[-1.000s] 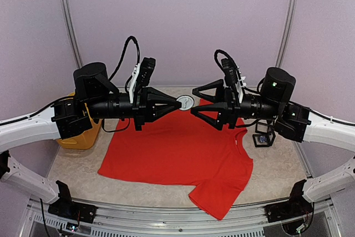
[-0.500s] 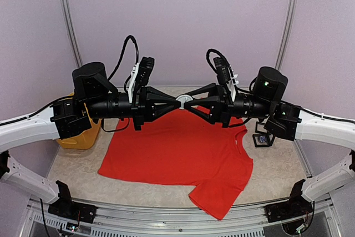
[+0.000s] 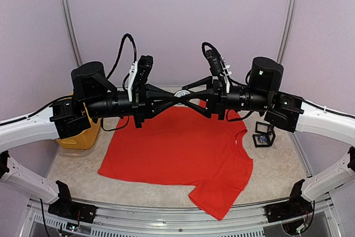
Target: Pin the brooch onto the clothing
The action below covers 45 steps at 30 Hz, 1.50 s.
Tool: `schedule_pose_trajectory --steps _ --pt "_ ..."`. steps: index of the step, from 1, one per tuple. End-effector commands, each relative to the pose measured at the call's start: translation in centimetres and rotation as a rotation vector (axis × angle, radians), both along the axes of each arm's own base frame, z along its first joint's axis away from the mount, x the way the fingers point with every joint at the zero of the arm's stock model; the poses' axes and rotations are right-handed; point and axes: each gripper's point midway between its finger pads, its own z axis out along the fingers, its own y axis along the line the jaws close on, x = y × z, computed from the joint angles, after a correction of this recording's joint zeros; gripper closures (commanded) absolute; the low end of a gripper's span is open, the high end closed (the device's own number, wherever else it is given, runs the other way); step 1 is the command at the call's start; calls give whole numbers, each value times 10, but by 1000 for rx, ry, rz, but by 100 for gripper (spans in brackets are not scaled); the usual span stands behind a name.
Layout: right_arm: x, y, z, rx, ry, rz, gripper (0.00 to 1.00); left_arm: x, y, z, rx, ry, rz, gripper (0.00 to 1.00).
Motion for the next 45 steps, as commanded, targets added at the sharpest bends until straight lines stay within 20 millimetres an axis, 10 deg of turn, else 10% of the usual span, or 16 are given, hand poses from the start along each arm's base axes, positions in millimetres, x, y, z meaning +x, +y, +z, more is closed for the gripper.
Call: schedule_pose_trajectory --steps 1,11,16,26,45 --pt "31 10 -3 -79 18 -101 52 -32 0 8 -21 -26 -120 100" --pt "-95 -55 6 -81 -308 403 28 1 22 8 -12 -63 89 100" --pt "-8 -54 40 81 -149 -120 60 3 24 12 -19 -69 95 100" --pt "-30 5 32 77 -101 136 53 -2 25 11 -29 -44 79 100" --pt "-25 12 28 57 -79 129 100 -7 22 6 -15 -32 48 100"
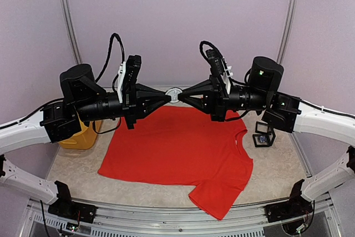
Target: Pin the brooch onto the clothing
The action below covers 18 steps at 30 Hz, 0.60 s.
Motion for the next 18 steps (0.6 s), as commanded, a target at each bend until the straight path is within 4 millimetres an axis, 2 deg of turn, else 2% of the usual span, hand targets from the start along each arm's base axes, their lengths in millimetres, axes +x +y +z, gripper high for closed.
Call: schedule_pose_trajectory --steps 1,2,3,5,6,7,9,11,12,14,16,18 --pt "-1 2 15 15 -11 2 100 -5 1 -2 0 10 -17 100" --pt "1 2 14 12 -6 -13 100 -3 1 -1 -5 17 -8 100" --pt "8 1 11 4 11 -48 100 2 2 -1 -13 34 15 95" --pt "34 -6 -5 -37 83 -149 100 34 10 -6 -44 110 185 41" --pt "54 -13 -19 -65 143 -217 100 52 17 -12 -60 155 273 26" --pt "73 -22 -37 -93 211 -282 100 74 27 -21 -74 211 368 20" --pt "104 -43 -79 -139 339 -382 100 118 52 -52 -94 369 538 18" --pt "121 -60 -120 -178 442 -452 100 159 88 -102 -95 573 717 19" --pt "126 -68 -142 -203 493 -479 100 174 105 -138 -69 678 800 21" --pt "136 -85 -185 -247 583 -547 100 186 129 -194 -29 821 882 27" --pt "142 -102 -224 -287 662 -607 100 185 143 -242 12 901 919 30" --pt "142 -120 -262 -326 737 -655 100 180 155 -278 54 937 969 31"
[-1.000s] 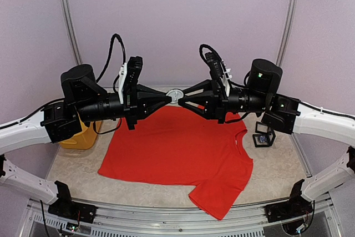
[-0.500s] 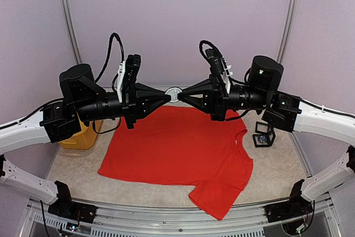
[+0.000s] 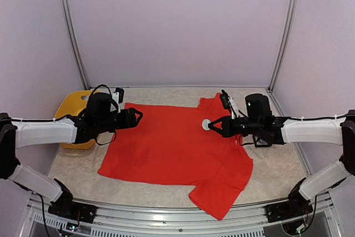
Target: Pin the brooch onto the clothing
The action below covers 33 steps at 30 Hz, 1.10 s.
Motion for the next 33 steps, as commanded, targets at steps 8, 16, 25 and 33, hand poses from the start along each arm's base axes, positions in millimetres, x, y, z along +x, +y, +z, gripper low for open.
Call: schedule_pose_trajectory --steps 8,16,25,33 --pt "6 -67 -139 -75 290 -211 100 -30 74 -165 71 398 308 39" --pt "39 -70 -139 -69 281 -197 100 -40 107 -143 103 280 462 41" --pt "35 -55 -85 -128 95 -110 100 -125 -162 -53 460 -375 -880 36" --pt "23 -60 -76 -139 80 -100 100 -132 -239 -130 689 -373 -1197 42"
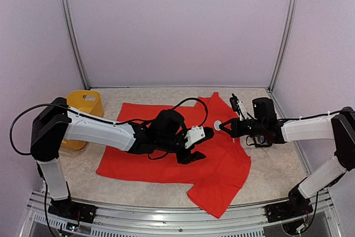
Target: Pin the brooch onto the clothing
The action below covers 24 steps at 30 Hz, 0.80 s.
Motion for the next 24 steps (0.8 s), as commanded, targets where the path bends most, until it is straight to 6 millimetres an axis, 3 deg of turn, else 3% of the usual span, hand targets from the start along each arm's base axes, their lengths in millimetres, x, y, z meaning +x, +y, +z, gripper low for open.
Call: schedule_pose_trajectory --steps 1,4,7,10,16,18,21,24 --pt "-12 -2 -12 -48 28 29 100 -12 -8 -71 244 -10 -191 43" --pt "-17 -2 -13 -43 34 41 100 -7 -13 -94 313 4 -213 43" --pt "-22 -2 -15 -33 45 46 100 -8 -11 -108 337 8 -225 39" --pt "-25 -3 -20 -39 60 50 100 -9 -6 -122 378 23 -223 41" --pt "-32 -3 -20 -32 59 68 100 -24 3 -138 406 104 -276 78" --pt "-36 -2 -24 -28 76 77 100 -28 2 -138 399 124 -291 96" --pt "-48 1 -31 -33 78 100 100 -22 -4 -133 347 122 -257 100" --pt "-60 9 -34 -35 40 141 100 -21 -12 -108 231 131 -236 100"
